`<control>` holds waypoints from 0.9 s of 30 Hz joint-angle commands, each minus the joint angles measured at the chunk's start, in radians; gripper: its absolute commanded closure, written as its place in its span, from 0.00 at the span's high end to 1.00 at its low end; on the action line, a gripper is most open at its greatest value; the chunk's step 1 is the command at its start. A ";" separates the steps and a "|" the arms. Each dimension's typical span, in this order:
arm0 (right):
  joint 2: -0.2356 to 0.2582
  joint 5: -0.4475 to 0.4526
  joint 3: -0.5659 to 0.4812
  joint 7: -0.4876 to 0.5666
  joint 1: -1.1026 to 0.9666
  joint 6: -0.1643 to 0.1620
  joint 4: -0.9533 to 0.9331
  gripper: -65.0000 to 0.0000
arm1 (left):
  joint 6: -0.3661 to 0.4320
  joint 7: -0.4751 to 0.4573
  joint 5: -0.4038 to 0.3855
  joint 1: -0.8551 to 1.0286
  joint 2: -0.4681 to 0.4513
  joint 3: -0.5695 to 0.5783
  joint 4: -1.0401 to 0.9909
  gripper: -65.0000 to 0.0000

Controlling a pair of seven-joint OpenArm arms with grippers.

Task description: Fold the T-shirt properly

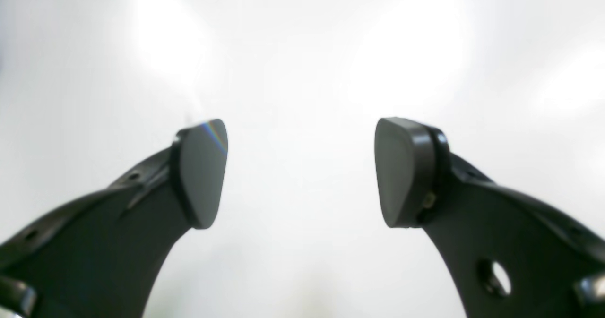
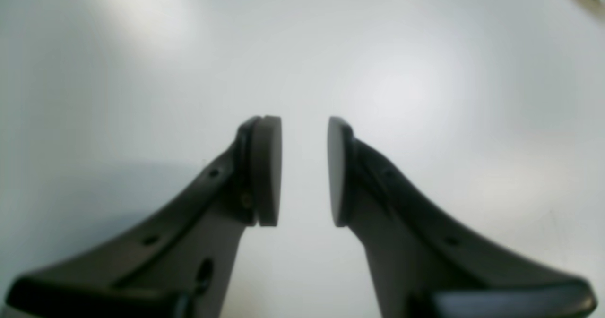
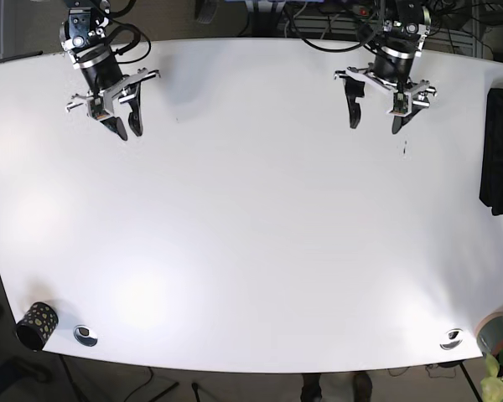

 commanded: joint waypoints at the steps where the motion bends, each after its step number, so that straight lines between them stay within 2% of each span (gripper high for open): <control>1: 0.011 0.036 0.004 0.029 -0.057 0.003 0.040 0.23 | 0.007 -0.034 -0.012 0.051 0.010 -0.002 0.060 0.69; 15: 0.006 0.178 0.040 0.032 -0.513 0.005 0.100 0.23 | 0.007 -0.034 -0.018 0.476 0.030 0.030 0.085 0.68; 20: 0.004 0.177 0.000 0.032 -0.580 0.005 0.049 0.23 | 0.009 -0.034 -0.018 0.525 0.030 0.043 0.028 0.68; 27: 0.012 0.175 -0.091 0.032 -0.539 0.005 -0.167 0.23 | 0.010 -0.034 -0.015 0.473 0.029 0.038 -0.173 0.68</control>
